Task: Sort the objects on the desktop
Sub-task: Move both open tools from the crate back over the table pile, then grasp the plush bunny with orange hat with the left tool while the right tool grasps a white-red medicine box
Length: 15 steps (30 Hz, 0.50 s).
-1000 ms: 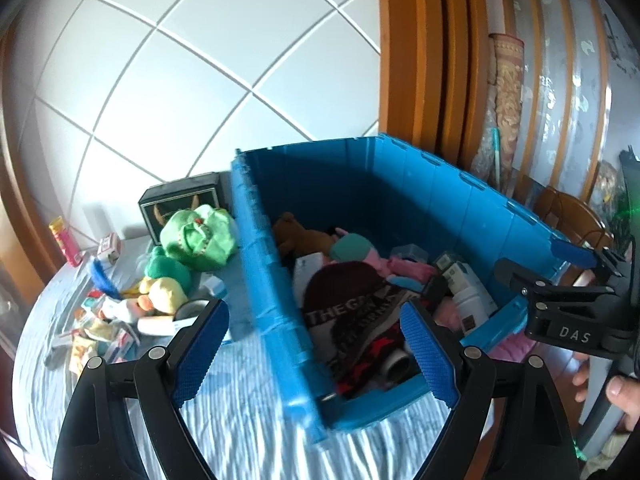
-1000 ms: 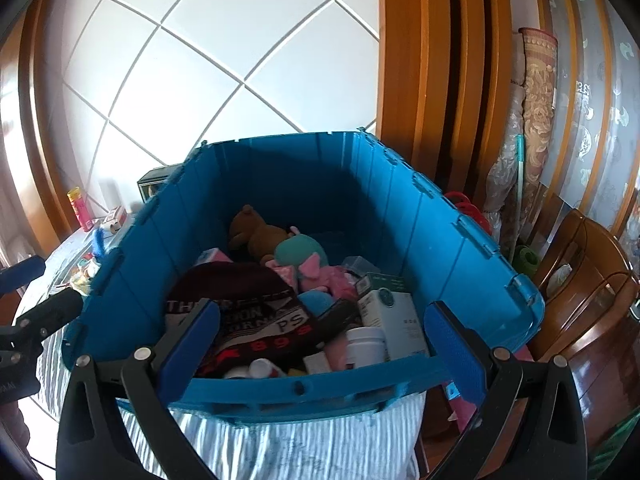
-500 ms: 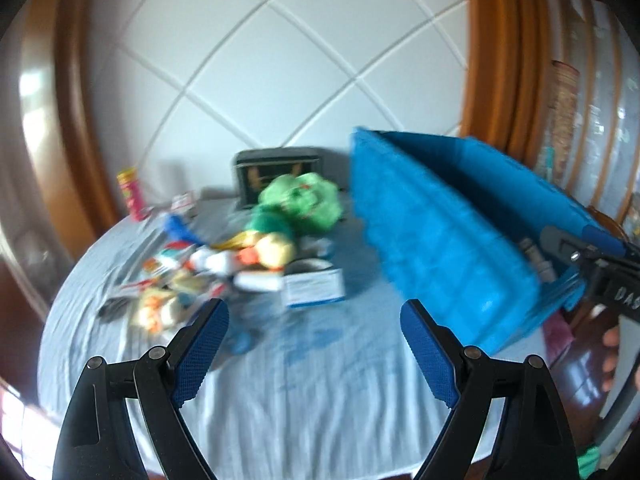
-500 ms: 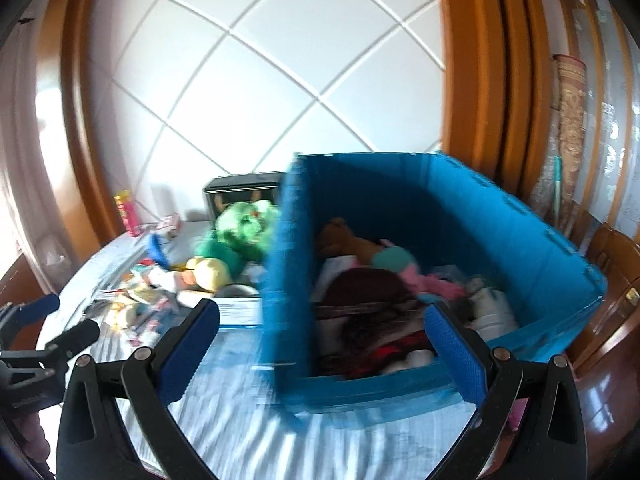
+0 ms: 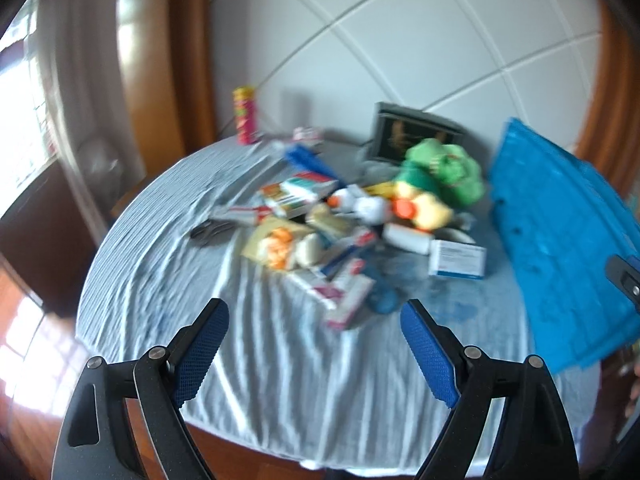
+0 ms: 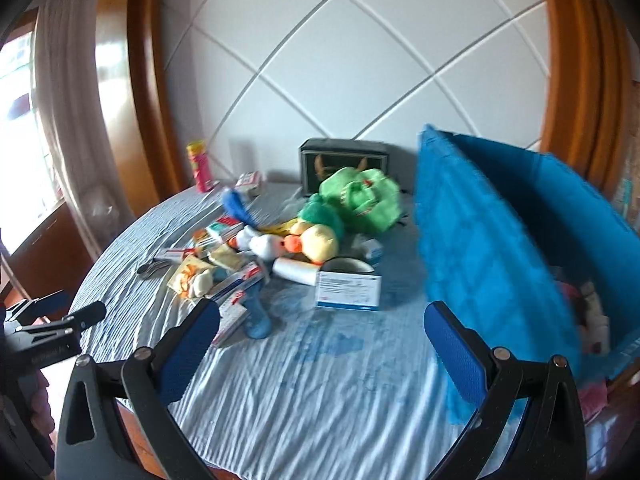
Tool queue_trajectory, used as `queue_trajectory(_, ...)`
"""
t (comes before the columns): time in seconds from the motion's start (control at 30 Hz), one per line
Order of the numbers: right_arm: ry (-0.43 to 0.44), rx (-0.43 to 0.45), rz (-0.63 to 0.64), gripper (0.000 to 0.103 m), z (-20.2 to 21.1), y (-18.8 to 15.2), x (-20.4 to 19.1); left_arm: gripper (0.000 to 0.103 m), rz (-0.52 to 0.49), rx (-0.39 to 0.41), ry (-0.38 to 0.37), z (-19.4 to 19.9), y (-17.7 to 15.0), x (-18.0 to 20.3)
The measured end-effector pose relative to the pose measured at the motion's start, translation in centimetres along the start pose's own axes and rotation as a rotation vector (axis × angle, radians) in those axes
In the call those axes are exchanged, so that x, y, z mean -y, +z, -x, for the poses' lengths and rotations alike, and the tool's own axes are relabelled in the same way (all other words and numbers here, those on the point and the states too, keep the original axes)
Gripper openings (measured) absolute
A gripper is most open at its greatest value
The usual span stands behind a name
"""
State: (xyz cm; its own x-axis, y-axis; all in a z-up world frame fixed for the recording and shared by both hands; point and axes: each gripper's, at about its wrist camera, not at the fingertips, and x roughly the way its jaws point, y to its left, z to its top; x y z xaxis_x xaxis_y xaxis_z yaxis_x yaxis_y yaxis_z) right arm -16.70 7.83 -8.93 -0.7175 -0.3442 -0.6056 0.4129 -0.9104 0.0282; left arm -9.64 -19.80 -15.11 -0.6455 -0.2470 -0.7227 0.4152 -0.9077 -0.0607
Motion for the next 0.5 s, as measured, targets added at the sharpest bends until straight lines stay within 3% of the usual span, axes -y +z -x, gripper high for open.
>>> queue_trajectory(0.23, 0.057, -0.075, -0.022, 0.103, -8.0, 1.4, -0.8, 0.088, 0.023, -0.044, 0.073, -5.5, 3.2, -2.1)
queue_trajectory(0.5, 0.058, -0.176, -0.039, 0.103, -16.5, 3.2, -0.1, 0.088, 0.035, -0.115, 0.089, -11.7, 5.8, -3.0)
